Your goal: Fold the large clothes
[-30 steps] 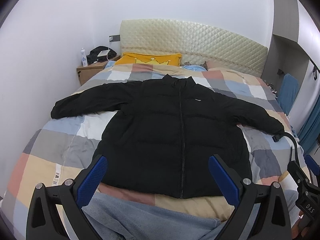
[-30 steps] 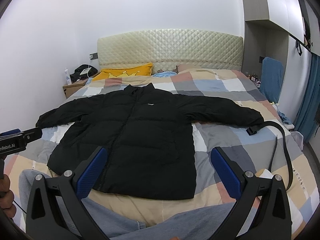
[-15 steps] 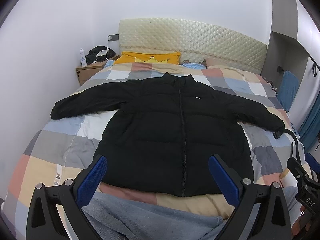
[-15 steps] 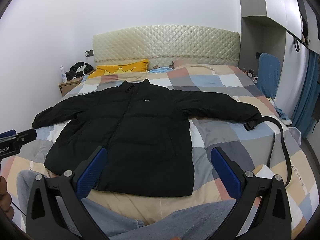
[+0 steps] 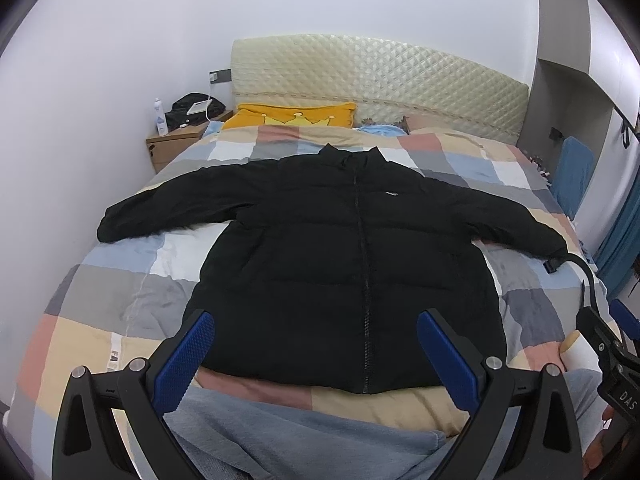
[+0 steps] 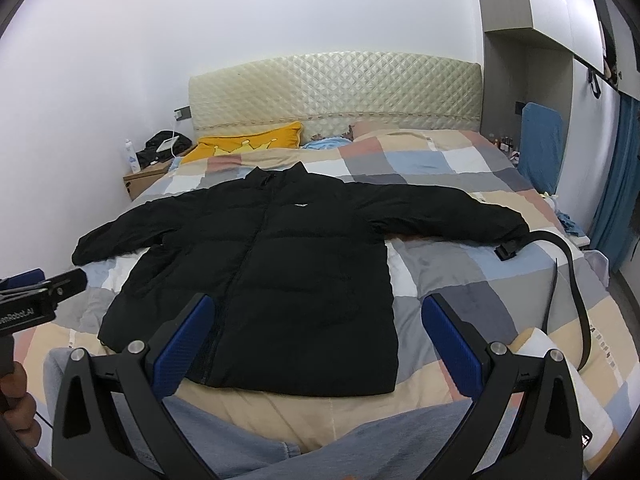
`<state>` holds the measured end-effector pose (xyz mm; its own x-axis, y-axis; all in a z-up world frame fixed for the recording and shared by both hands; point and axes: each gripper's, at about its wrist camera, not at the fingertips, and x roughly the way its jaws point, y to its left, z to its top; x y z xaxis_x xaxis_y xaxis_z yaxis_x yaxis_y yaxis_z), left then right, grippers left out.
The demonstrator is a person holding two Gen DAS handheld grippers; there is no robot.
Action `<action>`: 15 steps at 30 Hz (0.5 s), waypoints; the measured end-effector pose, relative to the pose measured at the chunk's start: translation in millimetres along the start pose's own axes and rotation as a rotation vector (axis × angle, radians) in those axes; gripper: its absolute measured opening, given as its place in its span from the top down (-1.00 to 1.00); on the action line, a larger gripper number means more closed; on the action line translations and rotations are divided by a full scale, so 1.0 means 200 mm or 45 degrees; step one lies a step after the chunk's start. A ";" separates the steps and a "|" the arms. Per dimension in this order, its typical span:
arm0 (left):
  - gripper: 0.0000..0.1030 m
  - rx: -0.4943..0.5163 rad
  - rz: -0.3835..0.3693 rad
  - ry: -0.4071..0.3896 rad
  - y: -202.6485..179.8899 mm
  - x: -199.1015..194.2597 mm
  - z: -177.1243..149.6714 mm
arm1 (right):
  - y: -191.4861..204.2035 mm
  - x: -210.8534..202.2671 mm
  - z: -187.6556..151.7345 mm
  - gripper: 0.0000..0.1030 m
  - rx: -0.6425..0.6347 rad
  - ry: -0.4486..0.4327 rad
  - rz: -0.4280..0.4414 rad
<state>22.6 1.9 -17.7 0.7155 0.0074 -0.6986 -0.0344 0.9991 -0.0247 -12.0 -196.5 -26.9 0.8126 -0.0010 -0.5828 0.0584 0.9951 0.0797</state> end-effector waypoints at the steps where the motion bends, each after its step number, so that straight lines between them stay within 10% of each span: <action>1: -0.99 0.003 -0.004 0.001 0.00 0.00 0.00 | 0.00 0.00 0.00 -1.00 0.000 0.001 0.001; 15: -0.99 -0.029 -0.077 0.058 -0.03 0.09 0.04 | -0.11 0.03 0.02 -1.00 0.088 0.008 -0.045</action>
<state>41.5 -3.5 -24.5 0.6840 -0.0556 -0.7274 -0.0084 0.9964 -0.0841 -6.2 -218.0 -30.0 0.8057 -0.0353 -0.5912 0.1273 0.9852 0.1147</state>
